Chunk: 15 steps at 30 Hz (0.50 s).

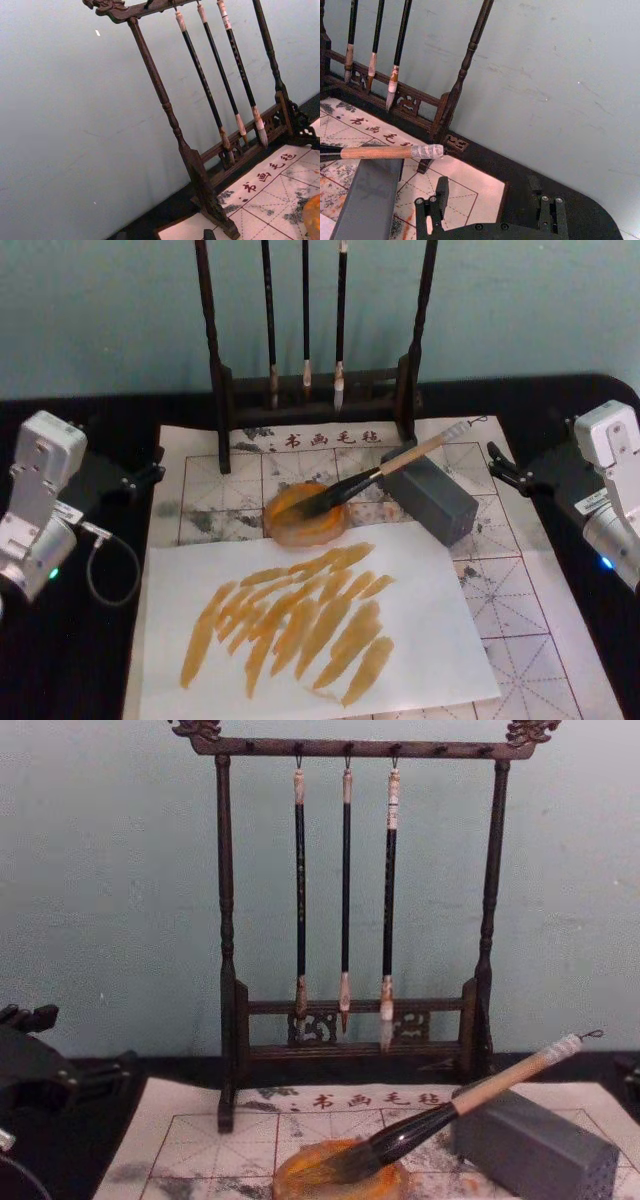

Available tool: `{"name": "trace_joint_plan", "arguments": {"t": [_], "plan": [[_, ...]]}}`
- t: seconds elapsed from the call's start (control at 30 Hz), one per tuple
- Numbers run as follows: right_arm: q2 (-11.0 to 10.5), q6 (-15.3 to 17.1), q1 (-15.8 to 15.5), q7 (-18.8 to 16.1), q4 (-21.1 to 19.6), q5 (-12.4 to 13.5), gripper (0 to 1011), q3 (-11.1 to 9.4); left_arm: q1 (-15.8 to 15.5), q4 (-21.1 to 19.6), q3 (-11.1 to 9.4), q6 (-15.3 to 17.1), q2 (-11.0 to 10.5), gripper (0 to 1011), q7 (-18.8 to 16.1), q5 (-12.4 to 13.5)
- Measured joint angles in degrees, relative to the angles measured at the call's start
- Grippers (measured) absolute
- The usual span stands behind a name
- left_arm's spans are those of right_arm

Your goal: Pick up the brush from the inkstone, write on the paper, then place the brush back to its original position.

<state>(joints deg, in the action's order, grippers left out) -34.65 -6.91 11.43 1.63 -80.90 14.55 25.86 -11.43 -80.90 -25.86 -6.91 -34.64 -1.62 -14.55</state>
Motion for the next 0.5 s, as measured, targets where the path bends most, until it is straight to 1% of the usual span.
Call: {"name": "trace_joint_plan", "arguments": {"t": [0.5], "plan": [[0.0,0.0,0.0,0.0,0.0,0.0,1000,0.0,0.0,0.0,0.0,0.0,0.0,1001,0.0,0.0]]}}
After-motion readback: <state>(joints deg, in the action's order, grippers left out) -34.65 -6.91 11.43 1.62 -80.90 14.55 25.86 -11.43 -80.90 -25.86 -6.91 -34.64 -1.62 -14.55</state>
